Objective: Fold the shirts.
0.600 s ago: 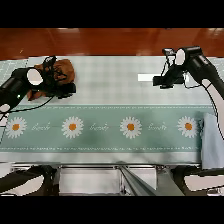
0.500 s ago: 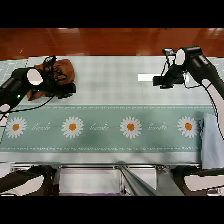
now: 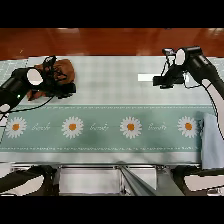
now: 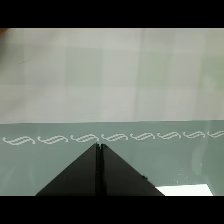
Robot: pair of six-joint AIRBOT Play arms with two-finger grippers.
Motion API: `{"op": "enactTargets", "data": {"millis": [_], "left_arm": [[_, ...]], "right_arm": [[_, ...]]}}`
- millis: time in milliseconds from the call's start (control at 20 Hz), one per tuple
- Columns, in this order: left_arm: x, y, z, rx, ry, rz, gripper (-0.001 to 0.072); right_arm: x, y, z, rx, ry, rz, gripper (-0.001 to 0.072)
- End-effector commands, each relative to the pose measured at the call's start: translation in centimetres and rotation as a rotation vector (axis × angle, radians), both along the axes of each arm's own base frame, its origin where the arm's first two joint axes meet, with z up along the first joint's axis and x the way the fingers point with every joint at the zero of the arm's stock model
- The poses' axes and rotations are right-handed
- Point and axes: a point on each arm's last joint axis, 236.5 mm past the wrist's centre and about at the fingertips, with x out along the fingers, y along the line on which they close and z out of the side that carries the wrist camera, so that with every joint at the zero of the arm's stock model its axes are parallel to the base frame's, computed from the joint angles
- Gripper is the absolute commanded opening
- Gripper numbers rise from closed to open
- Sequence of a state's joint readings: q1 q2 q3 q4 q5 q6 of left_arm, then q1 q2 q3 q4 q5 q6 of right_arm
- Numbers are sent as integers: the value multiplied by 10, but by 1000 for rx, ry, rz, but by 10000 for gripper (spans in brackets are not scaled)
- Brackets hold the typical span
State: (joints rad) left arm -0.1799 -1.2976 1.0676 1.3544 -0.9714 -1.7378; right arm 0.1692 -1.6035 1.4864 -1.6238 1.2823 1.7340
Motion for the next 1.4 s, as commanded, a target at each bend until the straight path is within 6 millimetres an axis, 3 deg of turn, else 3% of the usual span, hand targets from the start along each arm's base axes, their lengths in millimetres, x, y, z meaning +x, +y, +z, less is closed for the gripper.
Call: {"op": "enactTargets", "data": {"millis": [0,200,350,500,550,600,650,800,850,950,1100,1200,1350], "left_arm": [[0,0,0,1,0,0,25],[11,-1,2,-11,-43,16,25],[14,-5,4,-34,-51,24,25],[37,-2,20,-45,-151,50,31],[50,4,31,-45,-200,67,122],[64,13,48,-46,-252,89,394],[78,25,66,-30,-316,98,507],[115,87,126,82,-497,145,506],[121,110,135,119,-521,175,506],[125,151,123,146,-469,245,505],[107,189,56,168,-212,269,505],[99,201,17,162,-104,272,505],[98,200,-27,145,-18,262,505]], "right_arm": [[0,0,0,0,0,1,25],[3,1,0,4,-11,0,25],[32,11,8,47,-138,-5,25],[34,17,9,72,-150,0,51],[34,17,9,68,-151,15,217],[34,15,10,57,-151,37,418],[32,15,13,44,-148,85,420],[22,14,43,28,-195,175,419],[17,13,53,29,-225,175,418],[4,11,60,35,-271,168,416],[-24,6,47,51,-274,125,415],[-42,4,35,63,-248,90,415],[-49,5,30,76,-234,66,415]]}}
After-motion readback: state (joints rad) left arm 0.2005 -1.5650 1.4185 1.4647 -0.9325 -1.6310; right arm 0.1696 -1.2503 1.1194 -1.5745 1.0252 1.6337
